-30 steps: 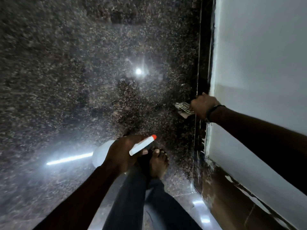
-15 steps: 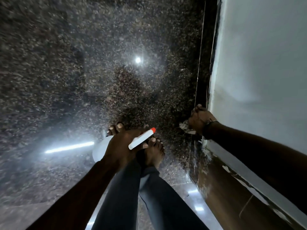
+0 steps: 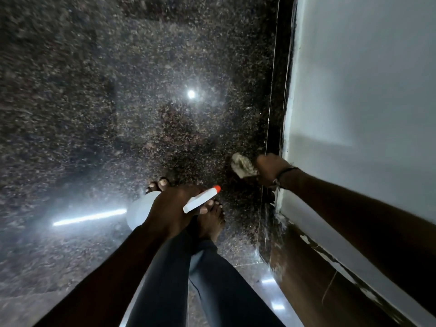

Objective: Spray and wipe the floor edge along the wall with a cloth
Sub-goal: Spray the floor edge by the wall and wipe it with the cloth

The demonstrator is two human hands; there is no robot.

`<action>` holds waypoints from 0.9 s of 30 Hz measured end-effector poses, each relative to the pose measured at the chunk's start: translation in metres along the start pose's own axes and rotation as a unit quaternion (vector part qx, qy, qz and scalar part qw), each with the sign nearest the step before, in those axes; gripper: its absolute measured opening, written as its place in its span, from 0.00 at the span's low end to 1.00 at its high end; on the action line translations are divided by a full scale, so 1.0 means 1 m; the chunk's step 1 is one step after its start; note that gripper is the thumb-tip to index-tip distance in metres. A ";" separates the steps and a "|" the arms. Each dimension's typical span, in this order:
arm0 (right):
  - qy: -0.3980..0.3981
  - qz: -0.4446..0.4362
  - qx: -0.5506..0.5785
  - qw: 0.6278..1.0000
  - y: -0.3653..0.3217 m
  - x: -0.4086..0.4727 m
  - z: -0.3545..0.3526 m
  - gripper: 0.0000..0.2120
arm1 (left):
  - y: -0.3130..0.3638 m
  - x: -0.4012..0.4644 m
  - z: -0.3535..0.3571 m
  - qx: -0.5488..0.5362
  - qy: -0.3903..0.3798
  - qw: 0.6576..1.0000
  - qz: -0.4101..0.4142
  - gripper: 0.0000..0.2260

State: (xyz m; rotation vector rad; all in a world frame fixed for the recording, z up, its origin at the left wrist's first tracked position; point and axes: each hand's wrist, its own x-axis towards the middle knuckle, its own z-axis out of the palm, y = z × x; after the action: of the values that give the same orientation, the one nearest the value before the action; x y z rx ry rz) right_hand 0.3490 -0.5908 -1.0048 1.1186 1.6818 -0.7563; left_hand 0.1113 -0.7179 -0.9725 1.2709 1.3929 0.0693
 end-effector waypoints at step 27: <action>0.030 -0.035 -0.220 0.974 -0.003 -0.005 0.095 0.17 | -0.021 -0.040 0.044 -0.041 -0.001 0.999 -0.021 0.15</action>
State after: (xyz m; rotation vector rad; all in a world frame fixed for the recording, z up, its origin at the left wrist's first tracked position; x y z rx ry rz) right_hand 0.3819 -0.6748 -1.0344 0.7796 1.8324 -0.3646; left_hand 0.1194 -0.7804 -0.9730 1.1733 1.4006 0.0953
